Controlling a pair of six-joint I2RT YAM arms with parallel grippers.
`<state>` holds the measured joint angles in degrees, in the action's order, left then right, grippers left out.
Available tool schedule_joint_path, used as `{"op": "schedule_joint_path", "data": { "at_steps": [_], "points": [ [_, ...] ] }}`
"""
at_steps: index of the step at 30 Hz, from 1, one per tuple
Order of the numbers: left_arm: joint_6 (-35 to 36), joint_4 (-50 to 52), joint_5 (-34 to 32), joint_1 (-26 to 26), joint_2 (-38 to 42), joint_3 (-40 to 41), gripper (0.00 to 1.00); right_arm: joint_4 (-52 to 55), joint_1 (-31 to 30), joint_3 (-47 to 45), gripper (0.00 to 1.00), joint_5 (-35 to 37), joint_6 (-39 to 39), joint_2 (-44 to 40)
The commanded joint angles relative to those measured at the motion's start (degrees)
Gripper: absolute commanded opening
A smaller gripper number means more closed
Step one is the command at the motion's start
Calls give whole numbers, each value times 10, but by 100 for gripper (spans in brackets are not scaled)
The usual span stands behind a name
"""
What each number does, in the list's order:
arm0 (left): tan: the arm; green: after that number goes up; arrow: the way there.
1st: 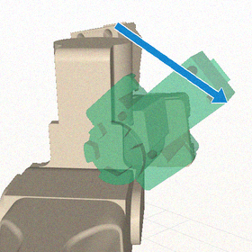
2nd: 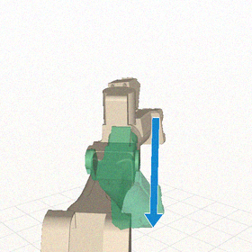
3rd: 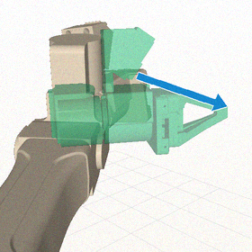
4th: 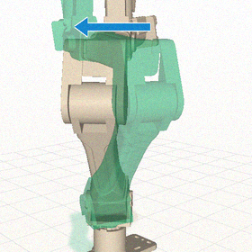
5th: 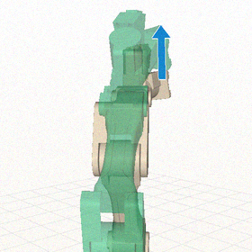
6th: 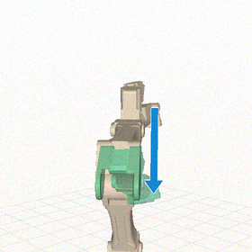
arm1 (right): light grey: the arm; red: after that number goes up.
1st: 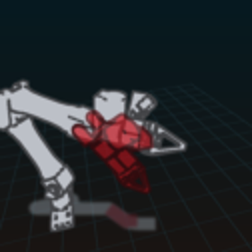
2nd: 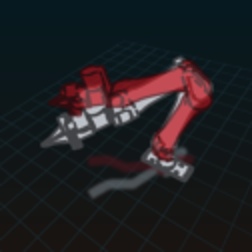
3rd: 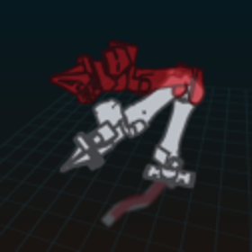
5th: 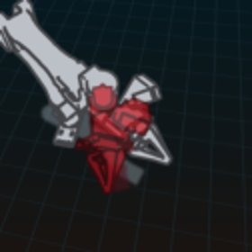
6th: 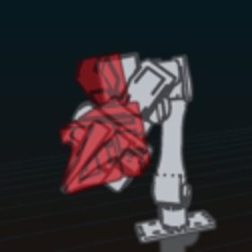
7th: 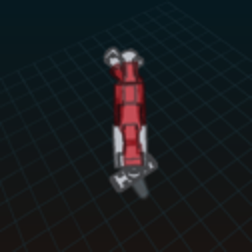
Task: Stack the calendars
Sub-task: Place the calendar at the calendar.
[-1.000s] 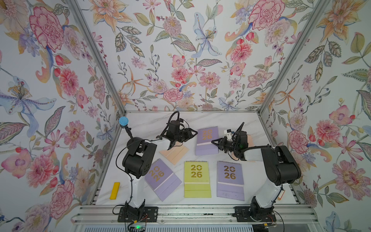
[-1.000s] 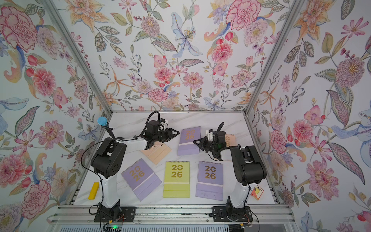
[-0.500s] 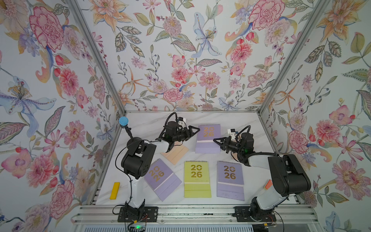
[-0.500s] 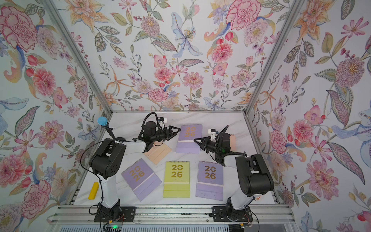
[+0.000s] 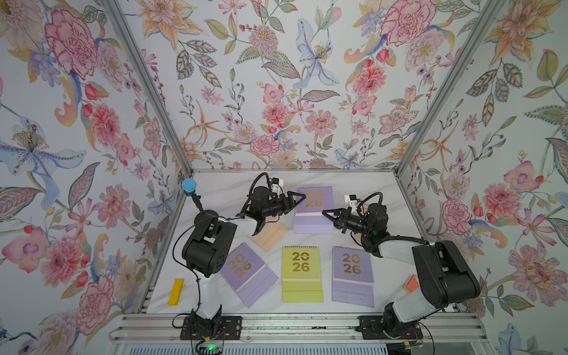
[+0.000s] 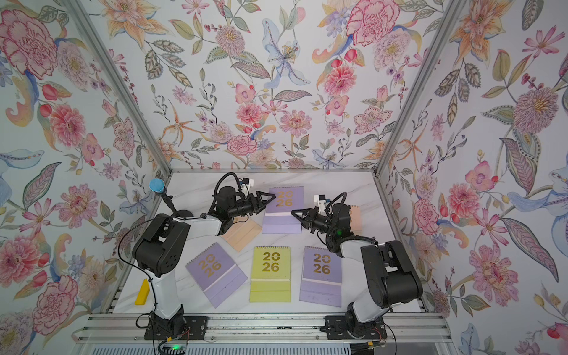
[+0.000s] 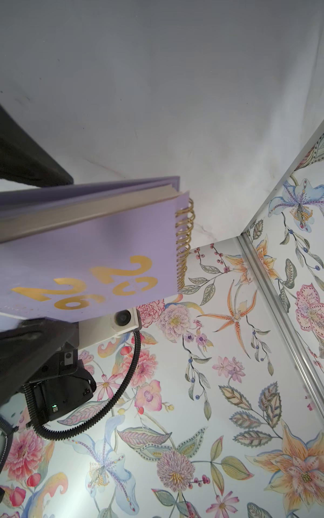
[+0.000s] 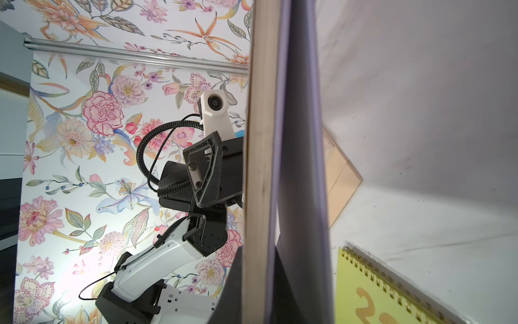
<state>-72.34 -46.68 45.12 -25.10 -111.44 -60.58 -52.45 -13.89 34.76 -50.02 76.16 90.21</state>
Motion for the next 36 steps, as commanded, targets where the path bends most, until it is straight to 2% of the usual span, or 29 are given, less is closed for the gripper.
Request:
{"op": "schedule_joint_path", "data": {
  "at_steps": [1, 3, 7, 9, 11, 14, 19, 23, 28, 36],
  "points": [
    [-35, -66, 18, 2, 20, 17, 69, -90, -7, 2, 9, -9, 31, 10],
    [-48, -85, 18, 2, 19, 23, 62, -93, -9, 3, 9, -8, 32, 13],
    [-67, -115, 18, 3, 18, 31, 39, -81, -9, 4, 12, -8, 24, 13],
    [-69, -119, 16, 3, 19, 32, 28, -62, -8, 4, 20, -6, 12, 9],
    [-69, -119, 16, 4, 21, 32, 16, -37, -6, 5, 34, -5, -3, 1],
    [-69, -120, 15, 6, 22, 32, 4, -5, 1, 4, 52, -3, -22, -15],
    [-74, -124, 15, 11, 27, 32, 1, 66, 29, -2, 70, -3, -62, -55],
    [-76, -123, 16, 13, 33, 32, 0, 167, 59, -5, 77, 9, -119, -99],
    [-77, -123, 16, 12, 39, 35, 0, 239, 89, -3, 80, 24, -163, -131],
    [-84, -130, 15, 13, 48, 46, 0, 199, 96, 6, 80, 21, -161, -101]
  ]
}}
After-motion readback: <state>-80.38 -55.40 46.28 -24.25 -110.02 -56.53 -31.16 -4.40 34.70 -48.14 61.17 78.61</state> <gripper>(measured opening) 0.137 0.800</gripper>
